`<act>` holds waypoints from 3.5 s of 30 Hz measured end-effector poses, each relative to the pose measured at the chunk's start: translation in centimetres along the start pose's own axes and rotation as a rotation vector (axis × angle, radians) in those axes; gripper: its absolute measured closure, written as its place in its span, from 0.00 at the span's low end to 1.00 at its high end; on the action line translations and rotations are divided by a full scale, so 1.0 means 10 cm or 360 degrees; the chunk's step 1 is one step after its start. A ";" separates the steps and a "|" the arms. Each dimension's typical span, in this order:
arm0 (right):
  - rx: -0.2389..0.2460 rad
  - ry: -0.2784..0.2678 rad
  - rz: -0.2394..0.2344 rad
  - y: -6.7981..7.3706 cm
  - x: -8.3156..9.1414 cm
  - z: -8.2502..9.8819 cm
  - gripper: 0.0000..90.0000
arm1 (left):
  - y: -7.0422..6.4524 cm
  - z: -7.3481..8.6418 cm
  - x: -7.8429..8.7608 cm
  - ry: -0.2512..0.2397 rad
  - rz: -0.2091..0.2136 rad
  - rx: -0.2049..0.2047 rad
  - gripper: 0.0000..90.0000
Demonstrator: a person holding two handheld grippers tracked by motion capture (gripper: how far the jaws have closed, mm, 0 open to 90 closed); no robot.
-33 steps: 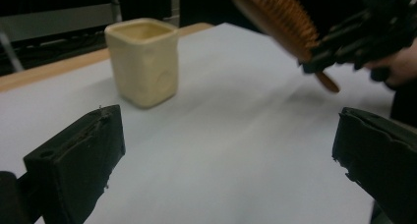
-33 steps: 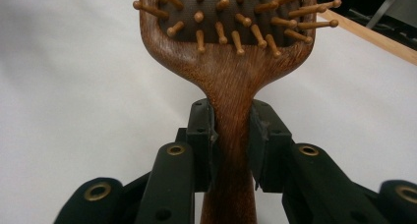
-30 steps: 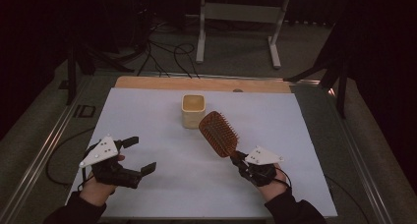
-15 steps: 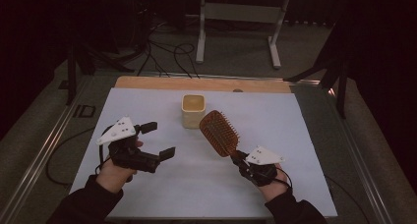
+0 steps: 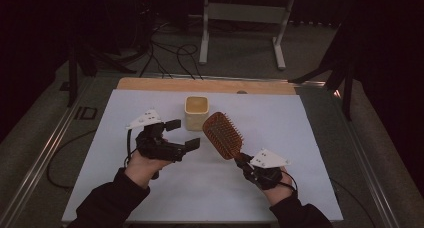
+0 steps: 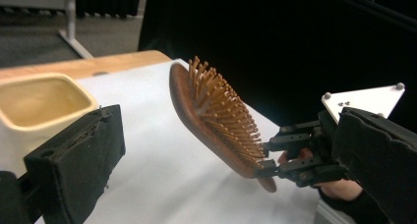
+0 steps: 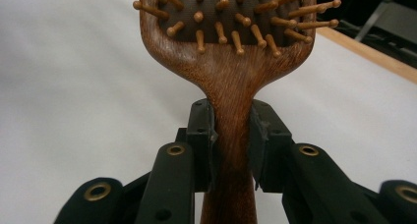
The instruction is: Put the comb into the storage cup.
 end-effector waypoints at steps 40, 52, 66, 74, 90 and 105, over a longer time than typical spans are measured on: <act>0.0005 0.0038 -0.0037 0.02 -0.03 0.02 0.81 | 0.14 0.34 -0.89 0.0004 0.0133 0.0449 0.14; 0.0013 0.0048 -0.0051 0.03 -0.05 0.02 0.81 | 0.12 0.36 -0.93 -0.0037 0.0201 0.0481 0.41; 0.0016 0.0035 -0.0012 0.03 -0.06 0.03 0.81 | 0.07 0.30 -0.93 -0.0056 0.0216 0.0473 0.54; -0.0013 -0.0008 -0.0040 0.03 -0.05 0.02 0.80 | -0.03 0.23 -0.92 -0.0083 0.0186 0.0385 0.57; -0.0080 -0.0044 -0.0092 0.00 -0.05 0.02 0.59 | -0.15 0.10 -0.90 -0.0132 0.0195 0.0262 0.58; -0.0198 -0.0012 -0.0226 -0.04 -0.10 0.06 0.15 | -0.11 -0.02 -0.81 -0.0137 0.0159 0.0216 0.58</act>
Point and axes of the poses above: each handheld gripper's, and its own axes: x roughly backward along the jaws, z roughly out of its underside, y roughly to its left, the point moved 6 cm from there along -x, roughly forward along the jaws, and after that the axes turned 5 degrees about -x, right-handed, at the moved point
